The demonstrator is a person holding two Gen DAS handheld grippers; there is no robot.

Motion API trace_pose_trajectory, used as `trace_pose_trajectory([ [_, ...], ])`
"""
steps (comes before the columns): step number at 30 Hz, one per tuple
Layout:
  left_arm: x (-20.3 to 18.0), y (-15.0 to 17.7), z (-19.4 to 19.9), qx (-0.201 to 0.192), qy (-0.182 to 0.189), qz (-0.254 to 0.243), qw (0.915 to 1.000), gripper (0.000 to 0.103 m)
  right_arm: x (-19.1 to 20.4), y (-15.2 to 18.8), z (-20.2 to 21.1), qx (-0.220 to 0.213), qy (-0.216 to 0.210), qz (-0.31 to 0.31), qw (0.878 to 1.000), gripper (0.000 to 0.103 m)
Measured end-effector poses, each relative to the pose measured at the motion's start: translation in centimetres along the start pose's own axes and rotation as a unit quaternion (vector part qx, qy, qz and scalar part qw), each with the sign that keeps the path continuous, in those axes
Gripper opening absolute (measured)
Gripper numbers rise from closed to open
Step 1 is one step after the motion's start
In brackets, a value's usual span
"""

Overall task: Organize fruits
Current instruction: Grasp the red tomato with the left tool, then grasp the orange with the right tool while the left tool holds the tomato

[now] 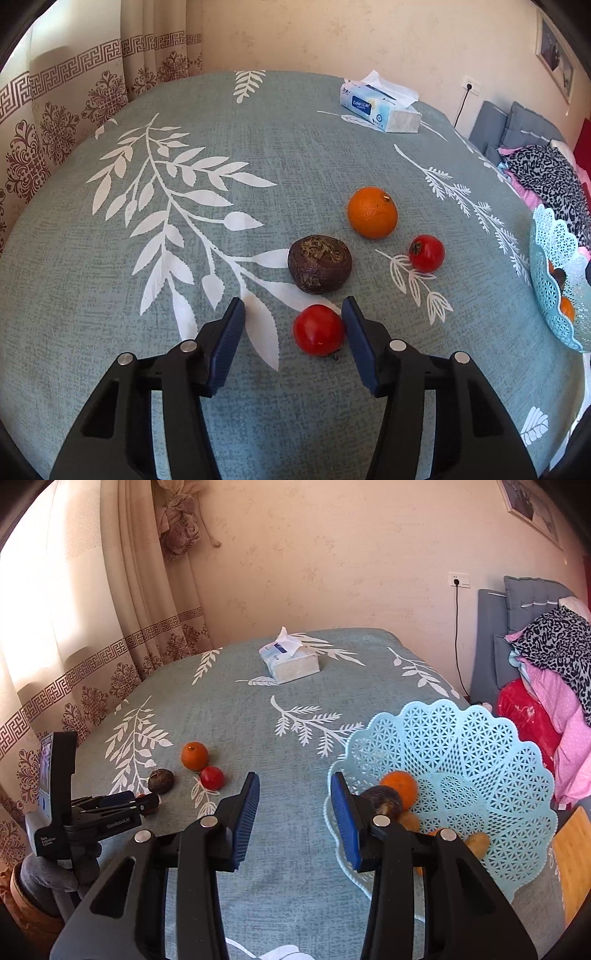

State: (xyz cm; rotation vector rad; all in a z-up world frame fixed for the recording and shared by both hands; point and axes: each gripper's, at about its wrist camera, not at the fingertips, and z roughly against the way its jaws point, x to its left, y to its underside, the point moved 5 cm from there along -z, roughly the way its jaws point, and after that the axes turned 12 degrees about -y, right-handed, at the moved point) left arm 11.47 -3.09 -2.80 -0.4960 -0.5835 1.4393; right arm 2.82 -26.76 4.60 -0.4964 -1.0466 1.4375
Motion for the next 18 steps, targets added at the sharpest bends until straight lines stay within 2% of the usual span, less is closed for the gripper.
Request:
trace_pose_trajectory([
  [4, -0.4, 0.1, 0.1, -0.002, 0.009, -0.007, 0.9999, 0.032, 1.9, -0.5, -1.8, 0.014, -0.013, 0.024, 1.0, 0.041],
  [6, -0.5, 0.1, 0.3, -0.002, 0.021, -0.009, 0.9997, 0.026, 2.8, -0.7, -3.0, 0.026, -0.023, 0.034, 0.999, 0.041],
  [11, 0.0, 0.2, 0.9, -0.01, 0.035, 0.002, 0.9993, 0.026, 4.0, -1.0, -6.4, 0.066, -0.055, 0.025, 0.996, 0.042],
  [14, 0.5, 0.0, 1.7, -0.029, 0.028, 0.01, 0.9992, 0.026, 4.5, -1.3, -8.6, 0.087, -0.071, 0.017, 0.994, 0.042],
  [18, 0.9, -0.2, 1.9, -0.033, 0.02, 0.019, 0.9991, 0.026, 5.6, -1.8, -11.9, 0.11, -0.087, 0.017, 0.99, 0.042],
])
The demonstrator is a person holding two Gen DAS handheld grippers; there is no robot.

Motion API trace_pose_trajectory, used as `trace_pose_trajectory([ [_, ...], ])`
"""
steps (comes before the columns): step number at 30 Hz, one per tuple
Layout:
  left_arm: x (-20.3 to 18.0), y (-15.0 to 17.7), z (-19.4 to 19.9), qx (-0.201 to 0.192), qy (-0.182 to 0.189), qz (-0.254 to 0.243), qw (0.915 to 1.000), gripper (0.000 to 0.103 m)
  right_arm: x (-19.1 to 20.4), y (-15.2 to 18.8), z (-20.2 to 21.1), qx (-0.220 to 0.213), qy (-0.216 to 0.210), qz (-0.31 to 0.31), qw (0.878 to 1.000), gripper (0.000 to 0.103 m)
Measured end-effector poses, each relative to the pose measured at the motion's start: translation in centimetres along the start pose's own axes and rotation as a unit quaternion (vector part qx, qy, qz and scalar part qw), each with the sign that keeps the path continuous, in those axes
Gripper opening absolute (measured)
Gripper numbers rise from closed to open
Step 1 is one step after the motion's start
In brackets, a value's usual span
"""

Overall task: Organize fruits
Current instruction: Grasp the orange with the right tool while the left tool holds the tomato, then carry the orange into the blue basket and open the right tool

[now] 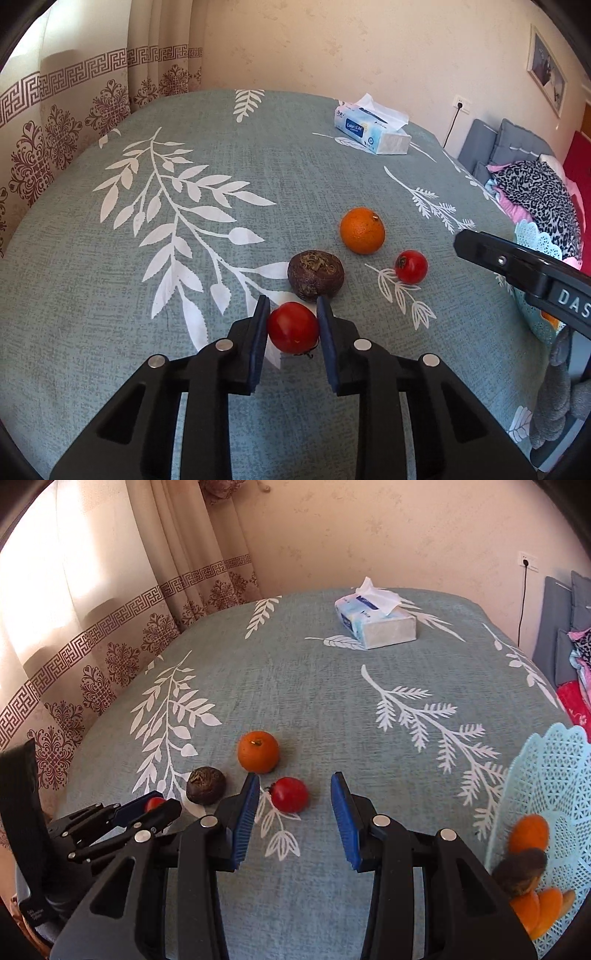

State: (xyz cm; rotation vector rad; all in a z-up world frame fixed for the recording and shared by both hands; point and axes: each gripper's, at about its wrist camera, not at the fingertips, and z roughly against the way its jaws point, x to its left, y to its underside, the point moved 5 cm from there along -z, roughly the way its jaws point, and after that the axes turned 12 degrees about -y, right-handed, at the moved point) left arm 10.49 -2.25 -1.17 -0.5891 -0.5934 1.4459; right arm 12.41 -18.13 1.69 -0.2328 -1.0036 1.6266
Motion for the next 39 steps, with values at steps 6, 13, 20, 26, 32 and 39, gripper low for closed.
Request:
trace_pose_trajectory([
  [6, 0.2, 0.1, 0.1, 0.003, -0.003, 0.003, 1.0, 0.026, 0.7, -2.1, -4.7, 0.034, -0.013, 0.007, 0.999, 0.041],
  [13, 0.4, 0.3, -0.2, 0.009, -0.001, 0.009, 0.9999, 0.026, 1.0, -3.4, -9.1, 0.068, -0.004, 0.009, 0.998, 0.041],
  [20, 0.5, 0.4, -0.1, 0.01, -0.002, 0.009, 0.9999, 0.026, 1.1, -3.0, -10.9, 0.087, -0.001, 0.016, 0.996, 0.041],
  [26, 0.5, 0.5, -0.3, 0.012, -0.004, 0.01, 0.9999, 0.026, 0.9, -2.5, -10.8, 0.093, -0.002, 0.02, 0.995, 0.041],
  [32, 0.5, 0.5, -0.3, 0.012, -0.005, 0.009, 0.9999, 0.026, 0.8, -2.3, -9.2, 0.076, 0.004, 0.021, 0.997, 0.039],
  [39, 0.2, 0.5, 0.0, 0.009, 0.002, 0.005, 0.9999, 0.026, 0.2, -2.3, -5.2, 0.037, 0.001, 0.003, 0.999, 0.039],
])
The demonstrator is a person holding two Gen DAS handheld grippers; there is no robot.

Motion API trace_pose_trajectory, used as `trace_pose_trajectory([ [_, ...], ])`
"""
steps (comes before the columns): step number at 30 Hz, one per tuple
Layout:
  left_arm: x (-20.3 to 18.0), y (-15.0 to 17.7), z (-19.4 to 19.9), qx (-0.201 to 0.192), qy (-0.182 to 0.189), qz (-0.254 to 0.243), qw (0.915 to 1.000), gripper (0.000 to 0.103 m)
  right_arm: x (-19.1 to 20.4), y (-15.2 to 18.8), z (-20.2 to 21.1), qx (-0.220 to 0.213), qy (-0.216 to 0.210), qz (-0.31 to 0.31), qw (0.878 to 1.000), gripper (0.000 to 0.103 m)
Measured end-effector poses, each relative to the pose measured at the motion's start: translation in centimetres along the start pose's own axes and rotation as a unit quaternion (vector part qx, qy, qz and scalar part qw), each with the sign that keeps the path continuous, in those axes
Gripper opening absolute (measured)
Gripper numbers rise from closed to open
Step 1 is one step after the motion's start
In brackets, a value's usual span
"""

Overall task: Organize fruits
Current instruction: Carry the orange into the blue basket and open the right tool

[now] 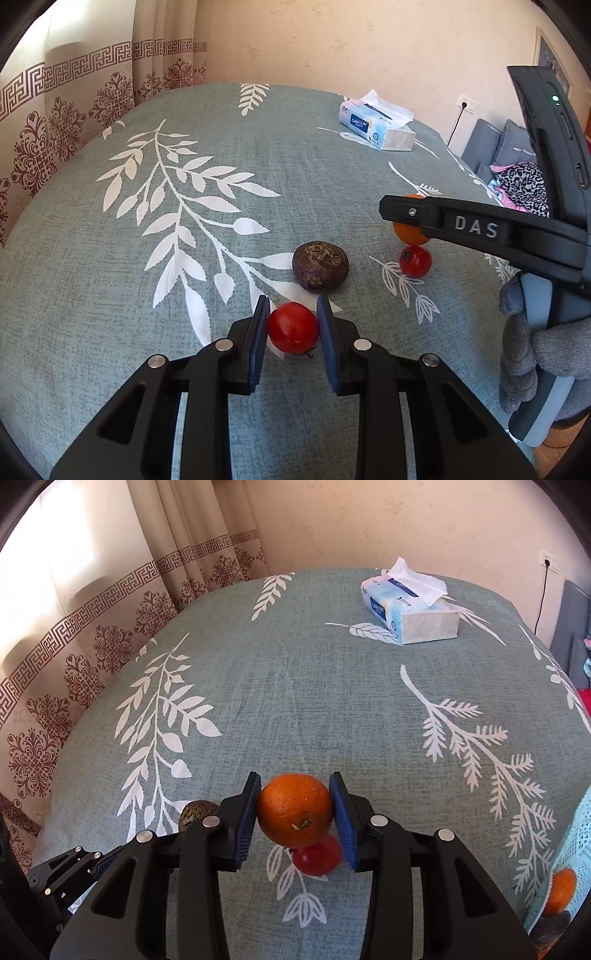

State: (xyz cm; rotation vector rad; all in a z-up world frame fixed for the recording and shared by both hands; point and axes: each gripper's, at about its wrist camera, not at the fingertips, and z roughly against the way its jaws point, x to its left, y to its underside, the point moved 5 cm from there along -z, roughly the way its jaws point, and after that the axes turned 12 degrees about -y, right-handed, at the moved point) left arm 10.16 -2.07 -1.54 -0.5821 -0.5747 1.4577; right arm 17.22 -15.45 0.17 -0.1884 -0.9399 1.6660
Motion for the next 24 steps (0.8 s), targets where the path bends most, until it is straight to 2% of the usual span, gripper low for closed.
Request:
trace_pose_trajectory([
  [17, -2.2, 0.8, 1.5, -0.01, 0.025, -0.024, 0.9994, 0.026, -3.1, 3.3, 9.9, -0.071, 0.021, -0.042, 0.996, 0.04],
  [24, -3.3, 1.2, 2.2, -0.011, 0.027, -0.029, 0.9992, 0.026, -7.0, 5.5, 14.1, -0.092, 0.057, -0.076, 0.991, 0.039],
])
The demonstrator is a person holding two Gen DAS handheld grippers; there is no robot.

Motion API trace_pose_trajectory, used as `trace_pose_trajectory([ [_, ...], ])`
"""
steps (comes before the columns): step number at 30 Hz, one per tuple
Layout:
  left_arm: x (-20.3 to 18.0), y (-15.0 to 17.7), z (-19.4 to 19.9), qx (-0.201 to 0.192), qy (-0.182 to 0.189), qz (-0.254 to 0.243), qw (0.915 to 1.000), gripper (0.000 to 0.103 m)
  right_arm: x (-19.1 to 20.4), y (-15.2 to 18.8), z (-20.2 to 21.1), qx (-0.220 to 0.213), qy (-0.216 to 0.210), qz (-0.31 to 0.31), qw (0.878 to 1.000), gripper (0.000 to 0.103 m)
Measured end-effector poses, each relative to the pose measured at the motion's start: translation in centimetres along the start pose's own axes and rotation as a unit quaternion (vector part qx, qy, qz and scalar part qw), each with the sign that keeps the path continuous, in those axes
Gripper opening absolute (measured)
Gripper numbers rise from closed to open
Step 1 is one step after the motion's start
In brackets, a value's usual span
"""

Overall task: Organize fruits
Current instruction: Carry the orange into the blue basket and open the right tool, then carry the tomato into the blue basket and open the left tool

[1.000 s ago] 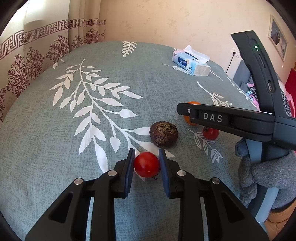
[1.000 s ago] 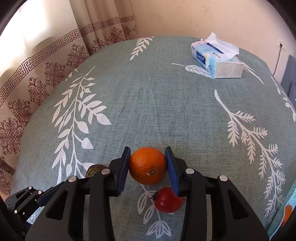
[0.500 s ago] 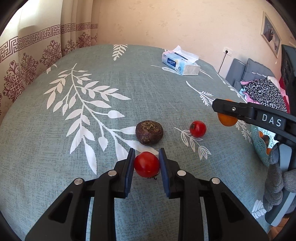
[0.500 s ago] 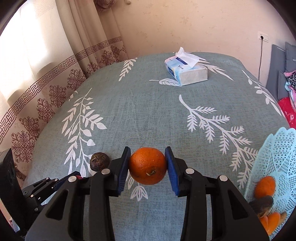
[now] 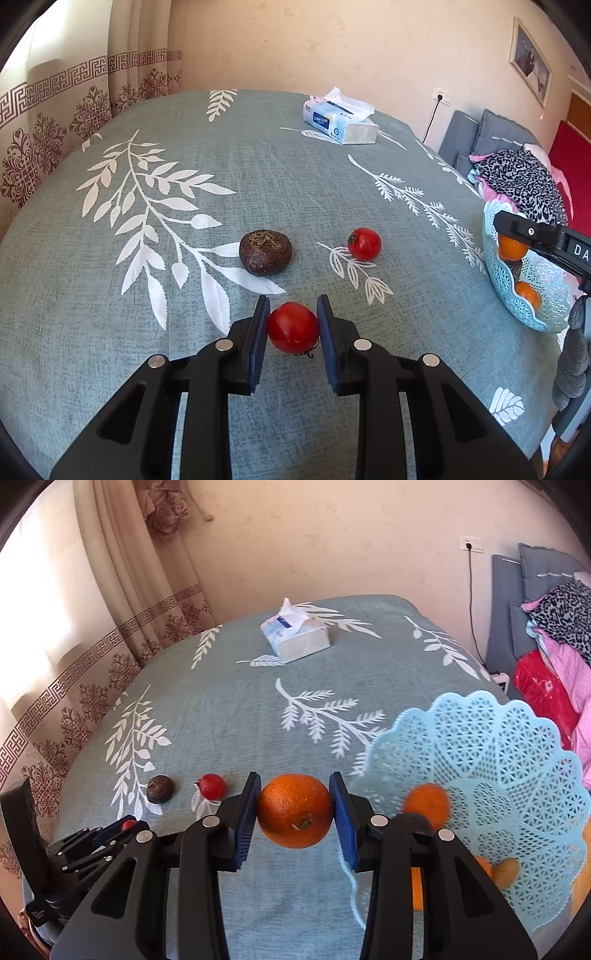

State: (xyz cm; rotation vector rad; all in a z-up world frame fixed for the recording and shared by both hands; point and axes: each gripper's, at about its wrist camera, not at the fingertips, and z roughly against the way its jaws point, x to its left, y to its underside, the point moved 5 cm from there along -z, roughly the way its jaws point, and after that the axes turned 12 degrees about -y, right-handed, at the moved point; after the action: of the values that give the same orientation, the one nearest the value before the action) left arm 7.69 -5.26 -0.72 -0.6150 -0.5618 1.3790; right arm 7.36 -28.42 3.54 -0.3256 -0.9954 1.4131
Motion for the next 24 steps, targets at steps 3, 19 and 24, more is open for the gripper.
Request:
trace_pose_trajectory([
  [3, -0.7, 0.1, 0.4, -0.001, 0.001, -0.006, 1.0, 0.026, -2.5, 0.4, 1.7, -0.009, 0.019, -0.023, 1.0, 0.039],
  [19, -6.2, -0.7, 1.9, -0.014, 0.011, -0.062, 0.9979, 0.026, -9.8, 1.5, 6.4, -0.06, 0.041, -0.101, 0.992, 0.041],
  [24, -8.3, -1.3, 2.4, -0.02, 0.022, -0.077, 0.9966, 0.026, -10.9, 1.9, 7.7, -0.078, 0.048, -0.111, 0.99, 0.041],
])
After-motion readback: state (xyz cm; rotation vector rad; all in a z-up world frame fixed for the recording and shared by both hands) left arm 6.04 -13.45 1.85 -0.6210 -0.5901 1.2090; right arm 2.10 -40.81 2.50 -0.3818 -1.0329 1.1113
